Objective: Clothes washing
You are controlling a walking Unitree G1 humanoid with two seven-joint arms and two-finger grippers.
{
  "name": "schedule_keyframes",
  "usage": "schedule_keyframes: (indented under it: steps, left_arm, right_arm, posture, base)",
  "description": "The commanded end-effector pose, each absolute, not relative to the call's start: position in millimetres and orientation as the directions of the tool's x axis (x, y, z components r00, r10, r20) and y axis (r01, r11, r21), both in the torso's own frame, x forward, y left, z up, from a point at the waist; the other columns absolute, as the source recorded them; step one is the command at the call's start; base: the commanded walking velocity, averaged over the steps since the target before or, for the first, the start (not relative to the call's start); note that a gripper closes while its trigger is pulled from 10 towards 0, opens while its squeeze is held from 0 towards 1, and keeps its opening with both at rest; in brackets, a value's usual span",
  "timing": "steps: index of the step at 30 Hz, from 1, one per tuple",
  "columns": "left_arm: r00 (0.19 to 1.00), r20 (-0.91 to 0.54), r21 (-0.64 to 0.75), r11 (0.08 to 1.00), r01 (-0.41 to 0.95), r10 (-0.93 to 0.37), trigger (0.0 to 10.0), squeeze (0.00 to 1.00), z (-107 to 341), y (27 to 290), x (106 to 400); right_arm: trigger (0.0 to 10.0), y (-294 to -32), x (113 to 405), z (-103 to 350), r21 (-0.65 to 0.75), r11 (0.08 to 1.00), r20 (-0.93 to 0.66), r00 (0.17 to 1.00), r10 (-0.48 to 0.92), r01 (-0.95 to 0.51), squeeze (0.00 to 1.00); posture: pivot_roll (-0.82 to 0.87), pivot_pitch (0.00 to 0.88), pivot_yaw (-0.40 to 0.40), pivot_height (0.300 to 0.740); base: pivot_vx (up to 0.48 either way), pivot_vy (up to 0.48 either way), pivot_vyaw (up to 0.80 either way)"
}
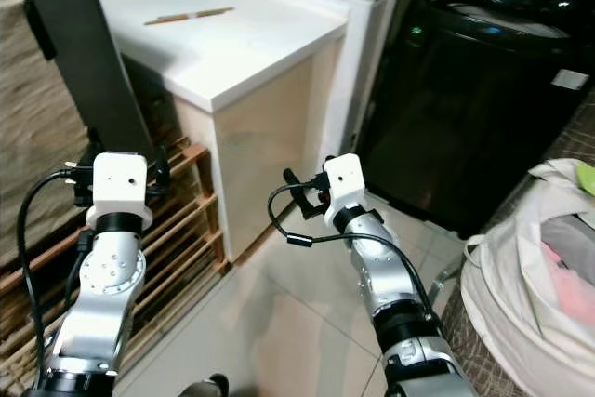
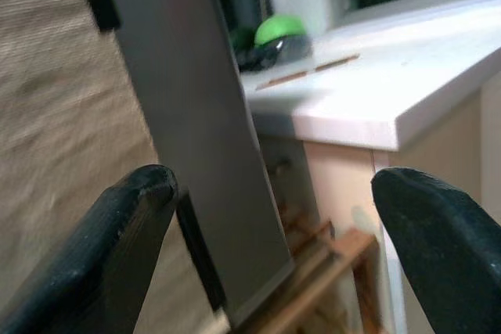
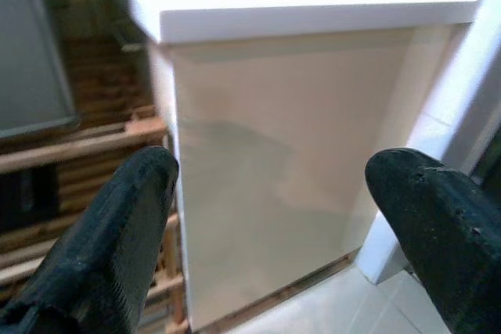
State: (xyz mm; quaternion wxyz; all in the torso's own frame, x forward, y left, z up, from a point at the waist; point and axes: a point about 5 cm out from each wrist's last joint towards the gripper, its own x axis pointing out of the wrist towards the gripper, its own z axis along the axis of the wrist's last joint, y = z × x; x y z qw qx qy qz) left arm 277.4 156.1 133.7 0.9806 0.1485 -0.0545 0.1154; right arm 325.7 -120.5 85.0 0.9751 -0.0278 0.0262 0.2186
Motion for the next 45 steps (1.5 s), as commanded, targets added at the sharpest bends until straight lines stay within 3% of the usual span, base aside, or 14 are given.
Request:
schedule_keyframes:
  steps: [1,9,19,28,33,38,45]
  left_arm:
    - [0.965,0.117,0.259,0.931,-0.259,0.236,10.0,0.00,130.7,157.7,277.3]
    - [0.957,0.159,0.275,0.920,-0.279,0.243,10.0,0.00,134.3,158.5,272.2]
    - [0.962,0.009,0.357,0.897,-0.259,0.274,10.0,0.00,97.3,193.3,245.7]
    - [0.970,0.048,0.311,0.920,-0.240,0.237,10.0,0.00,110.6,177.5,253.8]
    - [0.969,0.036,0.329,0.913,-0.242,0.244,10.0,0.00,104.7,185.6,242.5]
    - [0.980,-0.059,0.294,0.942,-0.164,0.189,10.0,0.00,75.4,197.5,188.6]
    - [0.980,0.011,0.302,0.933,-0.194,0.200,10.0,0.00,88.7,192.4,198.8]
  right_arm:
    - [10.0,-119.1,329.1,90.6,-0.063,0.895,-0.047,0.897,0.439,-0.441,0.00]
    - [10.0,-119.0,330.8,90.2,-0.064,0.888,-0.056,0.890,0.452,-0.455,0.00]
    - [10.0,-134.2,323.4,79.1,-0.046,0.913,-0.082,0.913,0.401,-0.405,0.00]
    - [10.0,-131.8,322.5,76.7,-0.056,0.903,-0.092,0.903,0.421,-0.427,0.00]
    - [10.0,-143.0,323.4,72.5,-0.006,0.933,-0.104,0.928,0.358,-0.360,0.00]
    - [10.0,-172.1,315.2,62.3,-0.063,0.965,-0.126,0.961,0.244,-0.254,0.00]
    - [10.0,-190.0,302.2,57.9,-0.083,0.989,-0.086,0.989,0.119,-0.126,0.00]
  posture:
    - [0.05,0.004,-0.058,0.740]
    - [0.06,0.000,-0.071,0.740]
    - [0.06,0.000,-0.069,0.740]
    - [0.06,0.000,-0.076,0.740]
    - [0.06,0.000,-0.076,0.740]
    - [0.07,0.001,-0.079,0.740]
    - [0.10,0.000,-0.104,0.740]
  base:
    - [0.000,0.000,0.49]
    - [0.000,0.000,0.49]
    - [0.000,0.000,0.48]
    - [0.000,0.000,0.46]
    - [0.000,0.000,0.46]
    - [0.000,0.000,0.44]
    - [0.000,0.000,0.24]
